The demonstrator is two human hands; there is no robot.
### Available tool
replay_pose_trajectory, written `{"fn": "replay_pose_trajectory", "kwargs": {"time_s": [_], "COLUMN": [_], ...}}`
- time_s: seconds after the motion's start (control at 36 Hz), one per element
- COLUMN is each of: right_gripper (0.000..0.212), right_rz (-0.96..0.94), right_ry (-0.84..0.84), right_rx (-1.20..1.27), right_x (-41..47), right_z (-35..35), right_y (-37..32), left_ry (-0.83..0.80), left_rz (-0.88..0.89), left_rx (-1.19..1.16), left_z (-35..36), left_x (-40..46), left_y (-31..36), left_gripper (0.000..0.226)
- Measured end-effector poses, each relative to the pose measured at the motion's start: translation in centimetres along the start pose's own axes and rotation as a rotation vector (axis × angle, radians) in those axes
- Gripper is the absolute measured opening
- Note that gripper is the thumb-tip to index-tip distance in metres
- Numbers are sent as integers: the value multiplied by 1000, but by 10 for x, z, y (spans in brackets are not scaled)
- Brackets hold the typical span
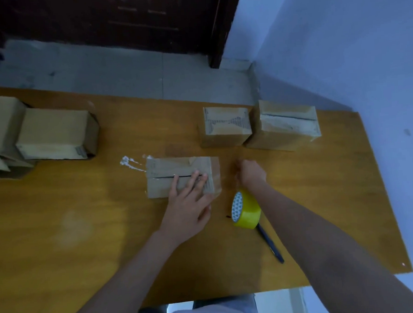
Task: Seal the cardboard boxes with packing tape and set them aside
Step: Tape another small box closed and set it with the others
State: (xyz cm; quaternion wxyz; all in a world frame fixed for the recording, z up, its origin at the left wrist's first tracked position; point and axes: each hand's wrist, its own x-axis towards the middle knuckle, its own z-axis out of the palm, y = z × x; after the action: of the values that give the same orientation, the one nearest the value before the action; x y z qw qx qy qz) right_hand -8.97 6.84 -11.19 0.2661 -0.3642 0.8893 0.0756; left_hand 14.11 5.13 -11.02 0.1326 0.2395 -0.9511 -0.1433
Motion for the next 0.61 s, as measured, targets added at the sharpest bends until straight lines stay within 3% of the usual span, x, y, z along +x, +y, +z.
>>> {"fn": "replay_pose_trajectory", "kwargs": {"time_s": [0.11, 0.19, 0.25, 0.33, 0.39, 0.47, 0.56, 0.61], "right_gripper": [65, 57, 40, 21, 24, 35, 47, 45], "right_rz": [144, 149, 64, -151, -303, -511, -577, -588], "right_ry": [1, 0, 77, 272, 339, 282, 274, 338], "right_rx": [55, 48, 75, 305, 437, 419, 291, 228], "right_x": [4, 1, -5, -28, -58, -101, -117, -121], "right_z": [1, -3, -6, -12, -13, -1, 16, 20], "right_y": [6, 6, 2, -3, -7, -11, -9, -9], "left_ry": [-22, -45, -75, -118, -150, -161, -187, -220], "left_rz": [23, 24, 11, -16, -56, -94, -105, -112], "left_rx": [-3, -21, -37, -95, -148, -214, -246, -244], "left_z": [-2, -5, -7, -12, -17, -23, -27, -29], "left_x": [-1, 0, 0, 2, 3, 5, 6, 7], "left_y": [-1, -1, -1, 0, 2, 4, 4, 4], "left_gripper": [30, 30, 32, 33, 39, 53, 60, 50]}}
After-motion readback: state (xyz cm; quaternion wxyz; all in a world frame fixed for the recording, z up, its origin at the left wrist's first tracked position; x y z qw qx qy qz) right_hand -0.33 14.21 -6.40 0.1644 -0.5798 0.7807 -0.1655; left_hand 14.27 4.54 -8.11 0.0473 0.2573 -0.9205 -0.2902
